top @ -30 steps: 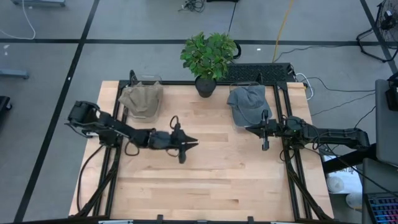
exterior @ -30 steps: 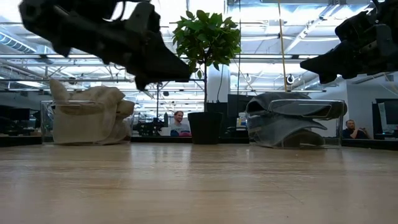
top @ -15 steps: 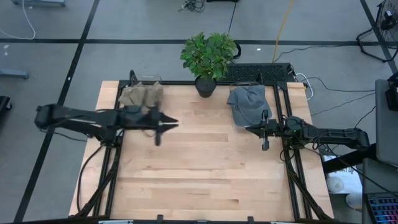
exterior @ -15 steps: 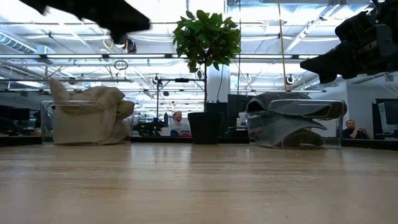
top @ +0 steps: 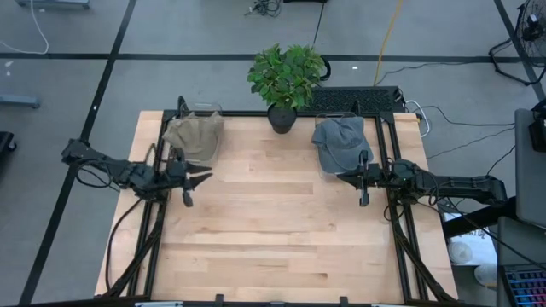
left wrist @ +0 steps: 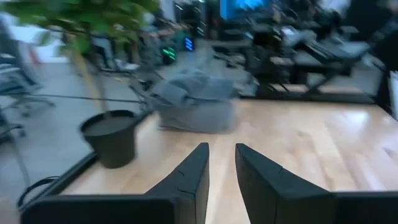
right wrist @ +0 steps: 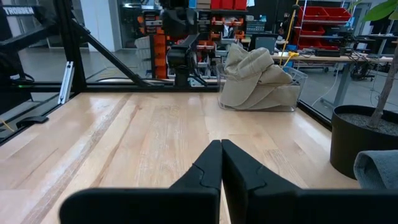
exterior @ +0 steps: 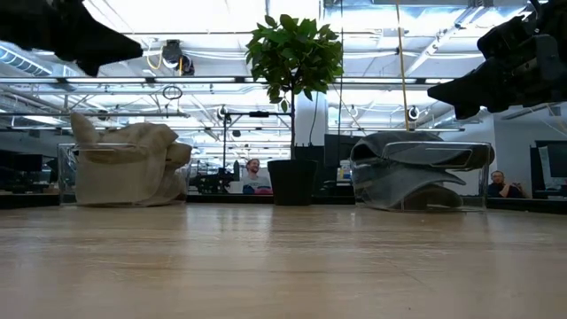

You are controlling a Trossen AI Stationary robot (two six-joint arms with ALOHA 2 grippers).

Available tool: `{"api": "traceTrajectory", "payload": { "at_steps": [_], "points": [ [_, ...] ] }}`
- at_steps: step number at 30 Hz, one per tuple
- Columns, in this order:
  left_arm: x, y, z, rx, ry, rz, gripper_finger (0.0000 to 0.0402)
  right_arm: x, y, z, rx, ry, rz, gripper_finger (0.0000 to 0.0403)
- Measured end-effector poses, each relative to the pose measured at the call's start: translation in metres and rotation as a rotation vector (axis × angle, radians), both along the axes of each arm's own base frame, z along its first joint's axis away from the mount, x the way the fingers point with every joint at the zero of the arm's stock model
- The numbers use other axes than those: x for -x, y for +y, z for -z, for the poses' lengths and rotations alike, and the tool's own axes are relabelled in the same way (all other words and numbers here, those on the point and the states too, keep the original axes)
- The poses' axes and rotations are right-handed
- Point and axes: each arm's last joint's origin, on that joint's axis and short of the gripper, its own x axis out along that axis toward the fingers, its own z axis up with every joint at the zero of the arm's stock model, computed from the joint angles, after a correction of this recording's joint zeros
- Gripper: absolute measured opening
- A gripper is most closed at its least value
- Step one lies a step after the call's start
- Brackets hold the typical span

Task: Pick & Place hat
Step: Return to Home Position

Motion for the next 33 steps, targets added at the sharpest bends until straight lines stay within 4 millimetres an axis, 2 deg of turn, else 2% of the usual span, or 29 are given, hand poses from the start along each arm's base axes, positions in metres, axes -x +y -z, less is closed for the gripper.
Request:
{"api": "traceTrajectory", "payload": {
  "at_steps": [3,7,21,25,29,33],
  "points": [
    [0.007,0.004,0.007,0.013,-0.062,-0.07,0.0088,0.0,0.0,0.0,0.0,0.0,0.0,0.0],
    [0.011,0.005,0.014,-0.008,-0.099,-0.047,0.0088,0.0,0.0,0.0,0.0,0.0,0.0,0.0],
    [0.014,0.008,0.037,-0.005,-0.083,-0.027,0.0088,0.0,0.0,0.0,0.0,0.0,0.0,0.0],
    [0.015,0.008,0.042,0.006,-0.093,0.051,0.0088,0.0,0.0,0.0,0.0,0.0,0.0,0.0],
    [0.014,0.005,0.044,0.014,-0.099,0.232,0.0088,0.0,0.0,0.0,0.0,0.0,0.0,0.0],
    [0.013,0.009,0.047,0.012,-0.097,0.222,0.0088,0.0,0.0,0.0,0.0,0.0,0.0,0.0]
  ]
}}
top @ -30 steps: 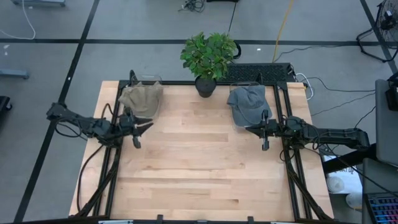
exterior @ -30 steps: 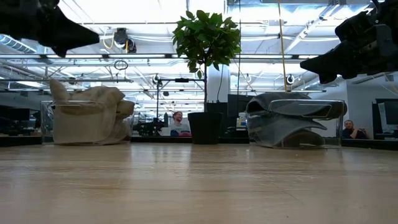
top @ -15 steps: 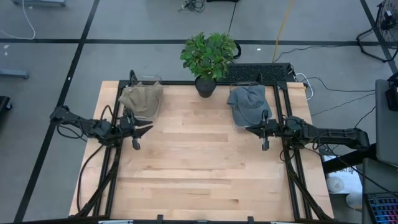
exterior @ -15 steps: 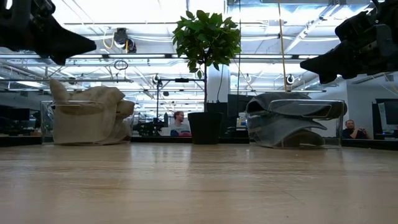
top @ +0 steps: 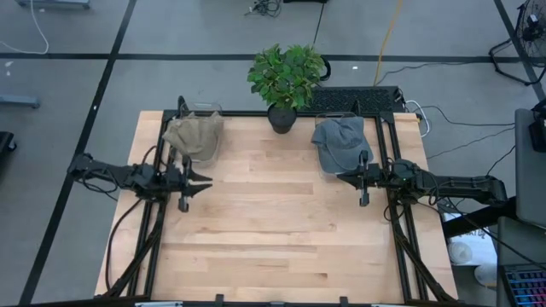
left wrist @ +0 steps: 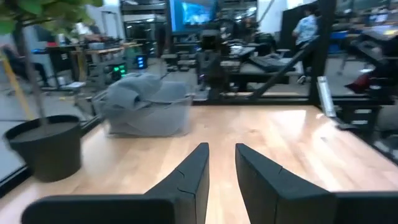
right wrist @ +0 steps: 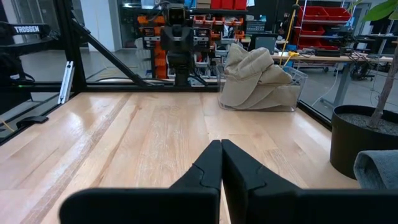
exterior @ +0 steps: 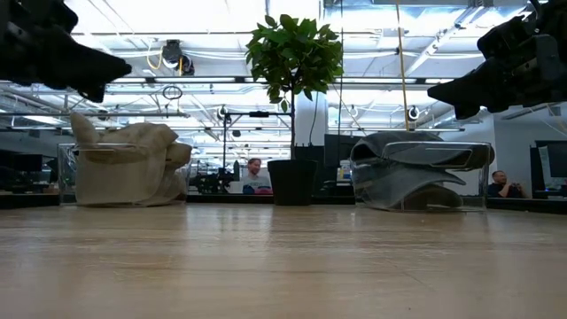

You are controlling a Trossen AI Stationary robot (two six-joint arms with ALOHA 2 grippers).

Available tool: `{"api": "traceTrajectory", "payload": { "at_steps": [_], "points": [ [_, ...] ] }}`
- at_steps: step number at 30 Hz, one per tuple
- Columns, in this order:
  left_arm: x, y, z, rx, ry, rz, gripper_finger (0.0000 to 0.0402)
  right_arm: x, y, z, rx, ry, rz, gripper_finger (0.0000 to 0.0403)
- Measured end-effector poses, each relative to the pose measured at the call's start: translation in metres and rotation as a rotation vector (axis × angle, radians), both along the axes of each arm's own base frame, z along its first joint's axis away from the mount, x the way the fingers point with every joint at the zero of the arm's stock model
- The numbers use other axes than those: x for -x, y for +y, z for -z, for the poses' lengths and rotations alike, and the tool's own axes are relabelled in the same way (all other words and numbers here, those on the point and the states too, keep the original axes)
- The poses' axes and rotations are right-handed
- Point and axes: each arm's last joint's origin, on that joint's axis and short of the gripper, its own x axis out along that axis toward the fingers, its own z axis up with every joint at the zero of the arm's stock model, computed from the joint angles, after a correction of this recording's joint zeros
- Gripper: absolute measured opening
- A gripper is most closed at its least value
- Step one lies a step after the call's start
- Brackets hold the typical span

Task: Pick & Place hat
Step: Return to Home Position

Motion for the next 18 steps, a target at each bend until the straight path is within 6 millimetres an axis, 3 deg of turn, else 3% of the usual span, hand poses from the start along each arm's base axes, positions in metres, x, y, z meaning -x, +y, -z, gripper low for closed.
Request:
{"api": "traceTrajectory", "payload": {
  "at_steps": [18],
  "points": [
    [-0.002,0.018,0.005,0.035,0.049,0.003,0.0088,0.0,0.0,0.0,0.0,0.0,0.0,0.0]
  ]
}}
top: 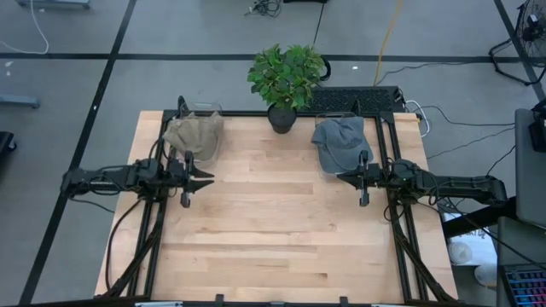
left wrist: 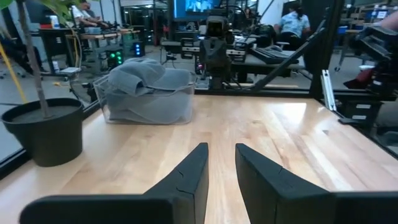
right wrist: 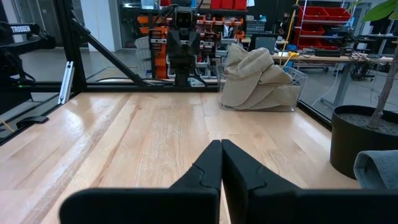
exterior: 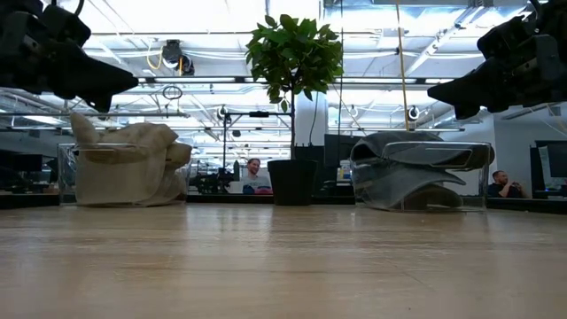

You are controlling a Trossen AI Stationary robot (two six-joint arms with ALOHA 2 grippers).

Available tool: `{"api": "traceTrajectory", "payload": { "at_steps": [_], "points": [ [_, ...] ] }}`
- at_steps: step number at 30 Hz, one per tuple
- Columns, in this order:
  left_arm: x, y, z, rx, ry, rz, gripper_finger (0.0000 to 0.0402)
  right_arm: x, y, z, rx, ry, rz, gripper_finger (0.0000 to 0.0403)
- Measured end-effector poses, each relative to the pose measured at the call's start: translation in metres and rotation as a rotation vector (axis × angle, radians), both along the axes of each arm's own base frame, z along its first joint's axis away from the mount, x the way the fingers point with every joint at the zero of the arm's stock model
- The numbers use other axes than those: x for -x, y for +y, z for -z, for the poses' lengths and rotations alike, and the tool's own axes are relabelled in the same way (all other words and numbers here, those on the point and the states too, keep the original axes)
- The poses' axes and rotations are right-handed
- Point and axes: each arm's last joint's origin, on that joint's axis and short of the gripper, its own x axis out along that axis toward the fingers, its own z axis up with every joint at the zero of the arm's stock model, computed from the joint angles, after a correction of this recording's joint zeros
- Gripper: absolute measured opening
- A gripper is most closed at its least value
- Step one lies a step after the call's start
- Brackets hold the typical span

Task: Pick & Place hat
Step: Return to Home Position

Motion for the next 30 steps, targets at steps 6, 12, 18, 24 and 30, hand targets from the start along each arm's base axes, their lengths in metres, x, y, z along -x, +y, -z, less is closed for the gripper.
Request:
{"api": "traceTrajectory", "payload": {
  "at_steps": [6,12,18,24,30],
  "points": [
    [0.0,0.002,0.0,-0.004,-0.004,-0.018,0.0088,0.0,0.0,0.0,0.0,0.0,0.0,0.0],
    [-0.003,0.002,0.01,0.002,-0.013,-0.017,0.0088,0.0,0.0,0.0,0.0,0.0,0.0,0.0],
    [-0.003,0.003,0.011,0.005,-0.003,-0.045,0.0088,0.0,0.0,0.0,0.0,-0.001,0.0,0.0],
    [-0.003,0.003,0.01,-0.012,-0.011,-0.058,0.0088,0.0,0.0,0.0,0.0,0.0,0.0,0.0],
    [-0.003,0.003,0.007,-0.016,-0.046,-0.063,0.0088,0.0,0.0,0.0,0.0,-0.001,0.0,0.0]
  ]
}}
